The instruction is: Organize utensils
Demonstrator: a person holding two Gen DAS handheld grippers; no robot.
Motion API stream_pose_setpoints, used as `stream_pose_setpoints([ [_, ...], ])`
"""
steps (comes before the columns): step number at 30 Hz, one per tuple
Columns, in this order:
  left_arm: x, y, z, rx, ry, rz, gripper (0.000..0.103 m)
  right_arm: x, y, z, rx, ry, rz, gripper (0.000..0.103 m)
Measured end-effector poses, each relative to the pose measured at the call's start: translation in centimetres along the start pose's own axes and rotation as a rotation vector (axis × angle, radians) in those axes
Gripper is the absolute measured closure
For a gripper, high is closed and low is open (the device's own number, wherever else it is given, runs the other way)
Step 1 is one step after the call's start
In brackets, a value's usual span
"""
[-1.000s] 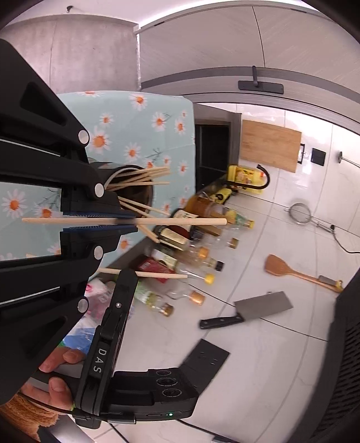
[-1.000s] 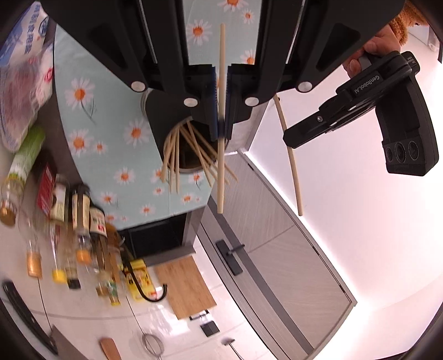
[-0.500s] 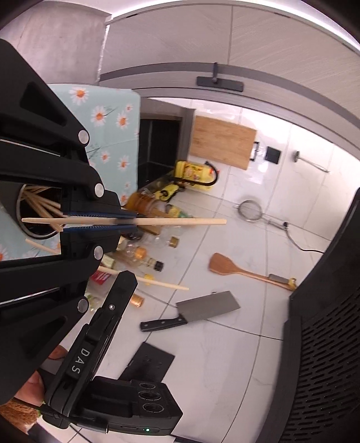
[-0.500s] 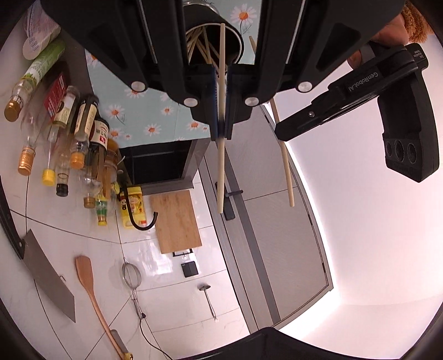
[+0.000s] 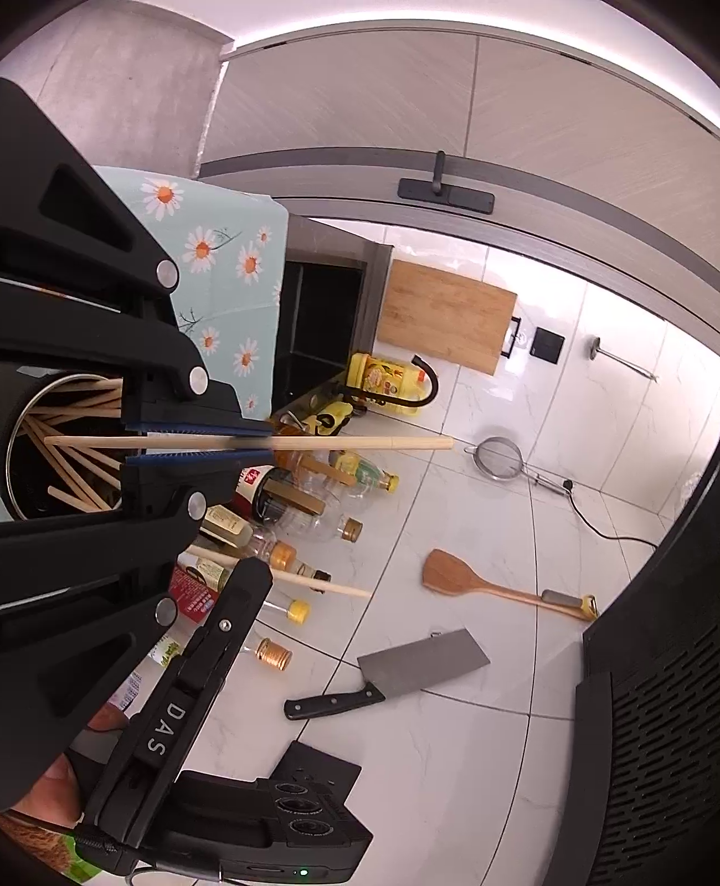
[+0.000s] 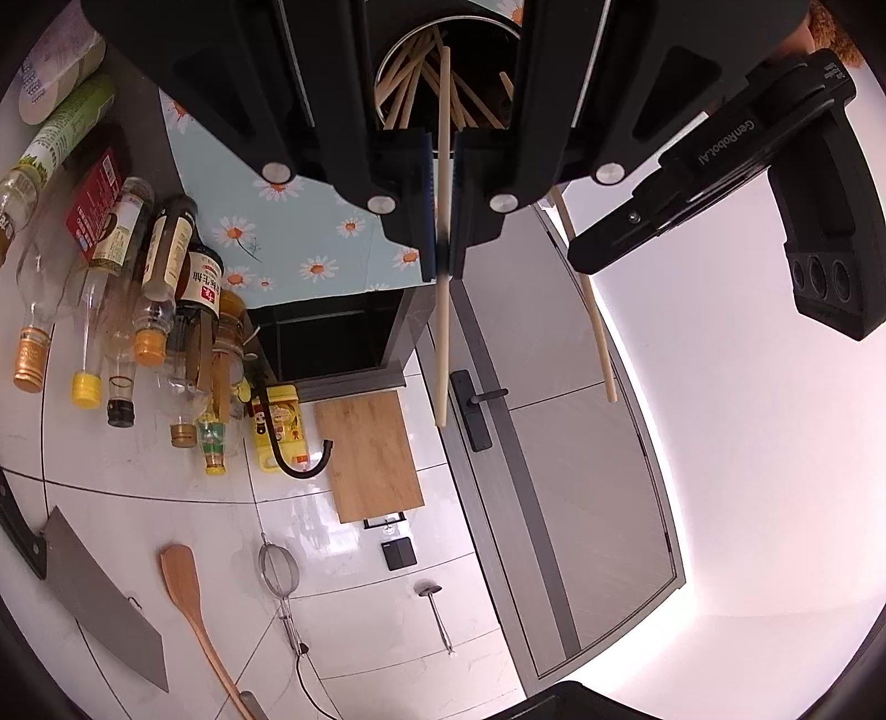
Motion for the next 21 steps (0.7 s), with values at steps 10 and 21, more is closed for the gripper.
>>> stream_pose_setpoints([
  [10, -1.9, -0.1, -0.1, -0.018, 0.011, 0.001, 0.098, -1.8, -0.4, 0.2, -0.013, 0.022, -0.017, 0.097],
  [21, -1.4, 1.0, -0.7, 0.004, 0.025, 0.013, 0.067, -0.9, 0.8, 1.4, -0.008, -0.047, -0.001, 0.075],
])
Point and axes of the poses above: each gripper's, at about its wrist camera, not at the fingertips, and y roughly against the way its jaws point, z to its right, x to its top, the point moved 9 cm from there along -y, roughly the way its jaws point, and after that the axes turned 8 degrees about -y, right-handed, at the moved point
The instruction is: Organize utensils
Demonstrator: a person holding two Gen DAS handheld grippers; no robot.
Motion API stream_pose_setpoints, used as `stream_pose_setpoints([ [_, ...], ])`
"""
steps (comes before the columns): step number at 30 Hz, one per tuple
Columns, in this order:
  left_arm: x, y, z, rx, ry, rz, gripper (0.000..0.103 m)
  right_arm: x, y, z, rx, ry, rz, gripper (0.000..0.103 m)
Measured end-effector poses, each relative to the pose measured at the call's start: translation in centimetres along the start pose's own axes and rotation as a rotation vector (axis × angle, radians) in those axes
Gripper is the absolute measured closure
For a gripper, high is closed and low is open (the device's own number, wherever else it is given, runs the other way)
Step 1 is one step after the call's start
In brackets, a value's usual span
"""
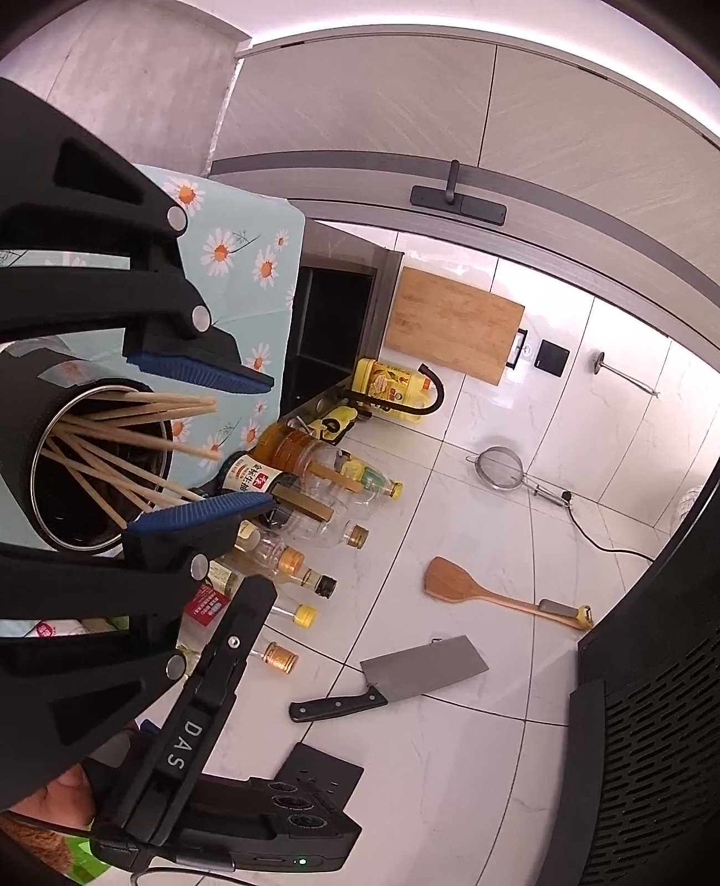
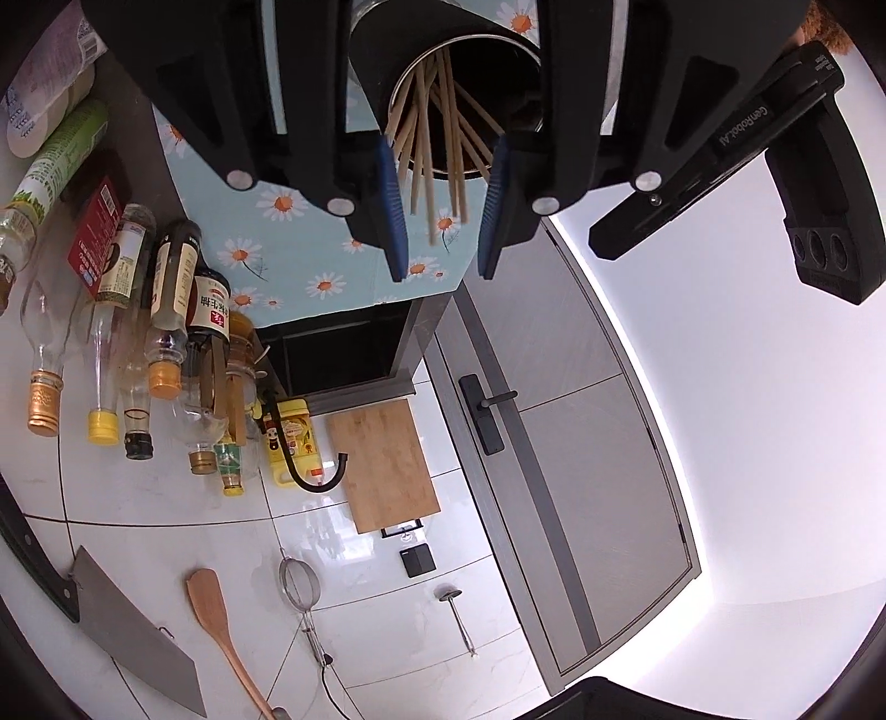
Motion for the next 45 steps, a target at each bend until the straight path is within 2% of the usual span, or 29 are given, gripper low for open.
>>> stream_pose_setpoints([
  [1, 0.1, 0.2, -0.1, 0.002, 0.000, 0.003, 0.067, 0.1, 0.2, 0.1, -0.001, -0.003, 0.002, 0.068],
  [2, 0.3, 0.5, -0.1, 0.004, 0.000, 0.011, 0.066, 0.2, 0.6, 0.1, -0.006, -0.001, 0.007, 0.056],
  [4, 0.5, 0.9, -0.1, 0.006, -0.006, 0.011, 0.060, 0.3, 1.3, 0.2, -0.011, -0.001, 0.029, 0.049],
  [6, 0.7, 1.7, -0.1, 0.010, -0.012, 0.019, 0.047, 0.4, 2.1, 0.4, -0.021, 0.000, 0.035, 0.044],
  [7, 0.8, 2.2, 0.0, 0.014, -0.016, 0.025, 0.037, 0.4, 2.6, 0.4, -0.021, -0.002, 0.037, 0.035],
  [10, 1.2, 3.8, 0.0, 0.025, -0.022, 0.033, 0.017, 0.3, 4.3, 0.5, -0.010, -0.007, 0.044, 0.006],
  [11, 1.4, 4.5, 0.0, 0.029, -0.025, 0.034, 0.011, 0.2, 4.9, 0.5, -0.010, -0.003, 0.044, 0.004],
  [13, 1.7, 5.8, 0.0, 0.038, -0.025, 0.034, 0.006, -0.1, 6.3, 0.6, -0.027, 0.019, 0.041, 0.004],
  [18, 1.9, 9.1, 0.6, 0.058, -0.057, 0.018, 0.006, -1.3, 9.5, 0.6, 0.005, -0.002, 0.009, 0.004],
  [22, 1.3, 11.9, 1.8, 0.069, -0.076, 0.014, 0.006, -2.1, 12.7, 0.2, -0.026, 0.032, 0.014, 0.004],
  [26, -0.6, 14.2, 3.4, 0.084, -0.104, -0.029, 0.006, -3.7, 15.6, -0.2, -0.082, 0.113, 0.014, 0.004],
  [34, -4.5, 18.2, 6.0, 0.120, -0.101, -0.090, 0.006, -8.4, 19.4, -0.6, -0.103, 0.175, -0.025, 0.004],
  [39, -7.5, 19.8, 7.3, 0.171, -0.132, -0.125, 0.006, -11.5, 20.1, -1.0, -0.073, 0.200, -0.075, 0.004],
  [45, -10.9, 21.3, 7.4, 0.225, -0.106, -0.161, 0.006, -14.4, 21.1, -0.8, -0.063, 0.229, -0.119, 0.004],
])
Point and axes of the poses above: each gripper's, at about its wrist camera, not at the fingertips, and y roughly against the way its jaws point, z to its right, x to its top, the point moved 9 cm from there along -y, roughly the way its jaws point, and after that the axes turned 8 degrees about -y, right-handed, at the moved point
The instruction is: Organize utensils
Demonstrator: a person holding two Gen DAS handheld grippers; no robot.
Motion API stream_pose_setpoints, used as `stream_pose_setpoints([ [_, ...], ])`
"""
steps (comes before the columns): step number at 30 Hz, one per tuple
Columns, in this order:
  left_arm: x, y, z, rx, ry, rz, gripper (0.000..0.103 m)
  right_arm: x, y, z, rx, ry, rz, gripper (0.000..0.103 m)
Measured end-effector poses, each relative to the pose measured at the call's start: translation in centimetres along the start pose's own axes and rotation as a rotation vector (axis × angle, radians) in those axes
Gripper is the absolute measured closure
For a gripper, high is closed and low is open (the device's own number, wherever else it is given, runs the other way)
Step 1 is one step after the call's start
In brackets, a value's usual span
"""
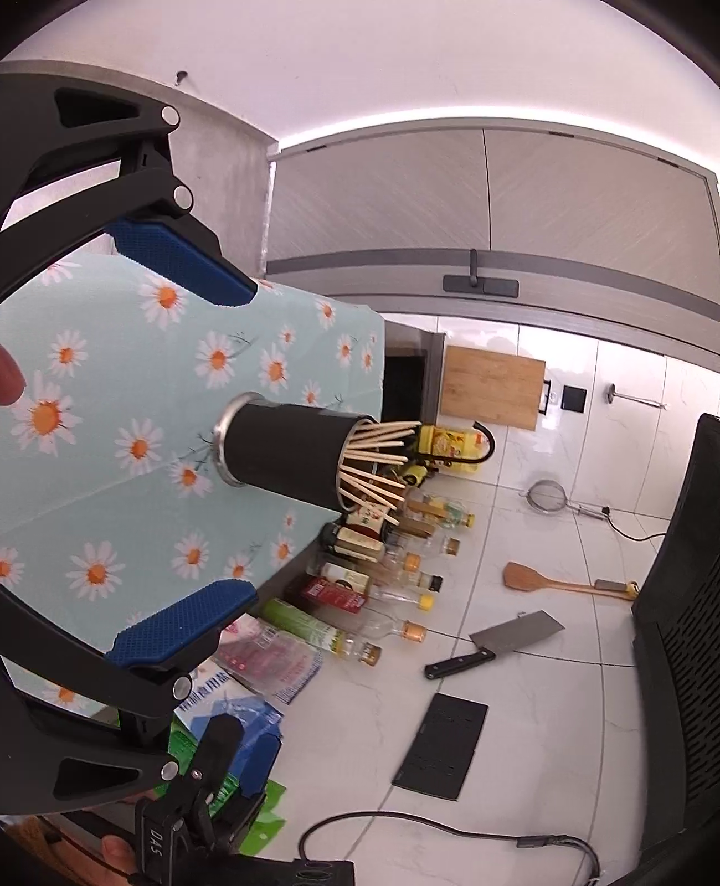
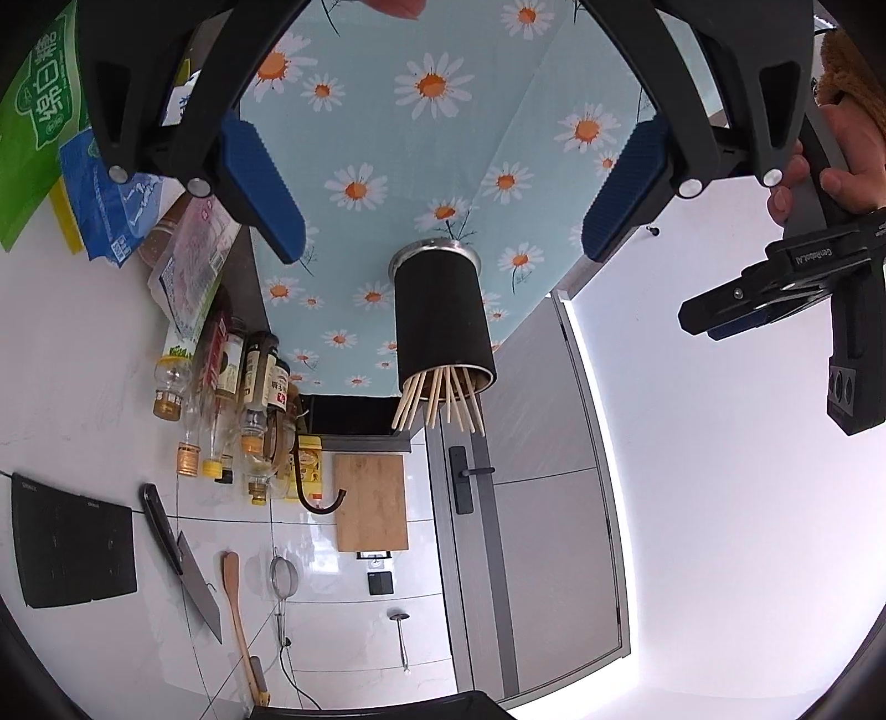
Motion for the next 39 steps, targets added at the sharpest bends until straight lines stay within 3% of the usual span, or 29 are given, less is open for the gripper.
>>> stream_pose_setpoints([
  [12, -4.1, 0.4, 1.7, 0.017, 0.010, -0.081, 0.006, -3.6, 0.6, 1.9, 0.001, -0.054, -0.047, 0.004],
  [39, -5.3, -1.4, 3.6, 0.010, -0.013, -0.137, 0.006, -4.9, -0.3, 2.3, -0.013, -0.021, -0.073, 0.004],
])
Point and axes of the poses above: each gripper's, at about its wrist camera, not at the fingertips, and y roughly against the way its jaws point, z to its right, x to its top, the point moved 9 cm from there along -y, roughly the way its jaws point, and after that the axes turned 8 degrees about -y, right-handed, at the moved point
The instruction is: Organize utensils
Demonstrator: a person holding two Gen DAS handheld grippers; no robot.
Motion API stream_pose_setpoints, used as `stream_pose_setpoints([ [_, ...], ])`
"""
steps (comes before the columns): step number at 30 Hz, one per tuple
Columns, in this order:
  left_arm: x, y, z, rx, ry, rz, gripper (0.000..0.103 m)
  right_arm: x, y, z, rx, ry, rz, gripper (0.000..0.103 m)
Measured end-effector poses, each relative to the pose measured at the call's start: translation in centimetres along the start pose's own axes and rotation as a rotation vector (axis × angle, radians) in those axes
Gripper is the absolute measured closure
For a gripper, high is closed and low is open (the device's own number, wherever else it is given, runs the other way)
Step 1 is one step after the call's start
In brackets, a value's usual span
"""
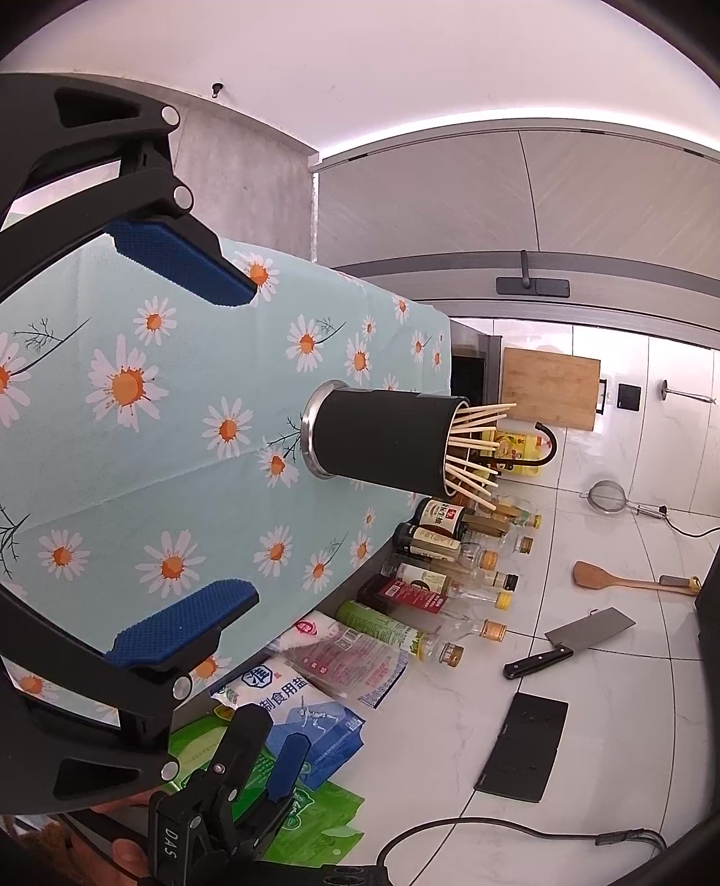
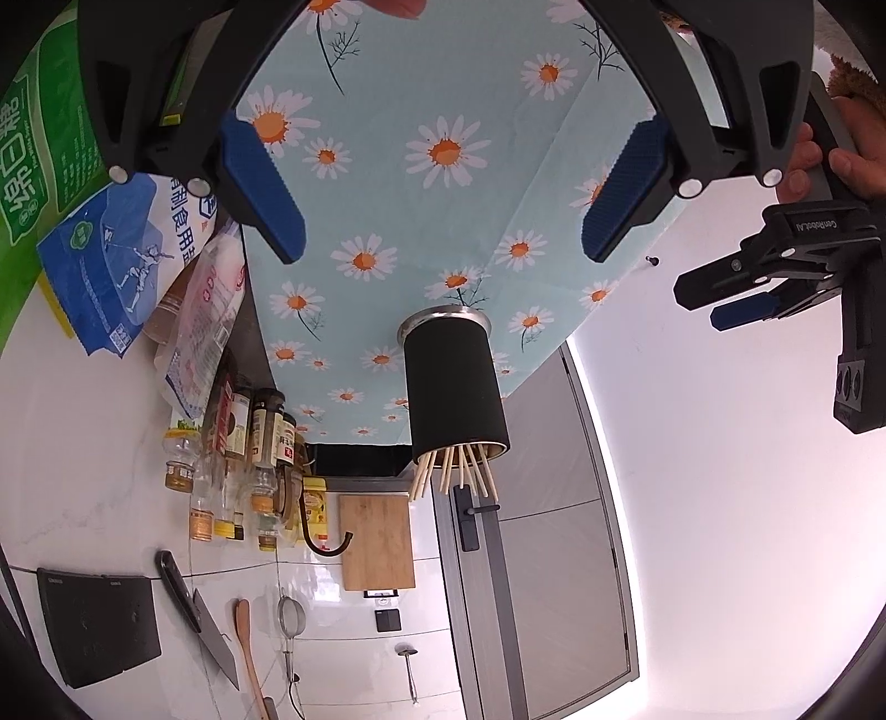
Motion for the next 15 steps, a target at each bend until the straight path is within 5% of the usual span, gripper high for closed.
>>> stream_pose_setpoints([
  [15, -0.26, -0.34, 0.25, 0.002, 0.008, -0.017, 0.006, 0.04, -0.31, 0.57, -0.014, -0.003, -0.009, 0.004],
])
Point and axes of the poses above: each gripper's, at about its wrist camera, not at the fingertips, and y roughly against the way its jaws point, z to its right, x to its top, the point moved 9 cm from there along -y, roughly the way its jaws point, and after that the axes turned 8 degrees about -y, right-handed, at the moved point
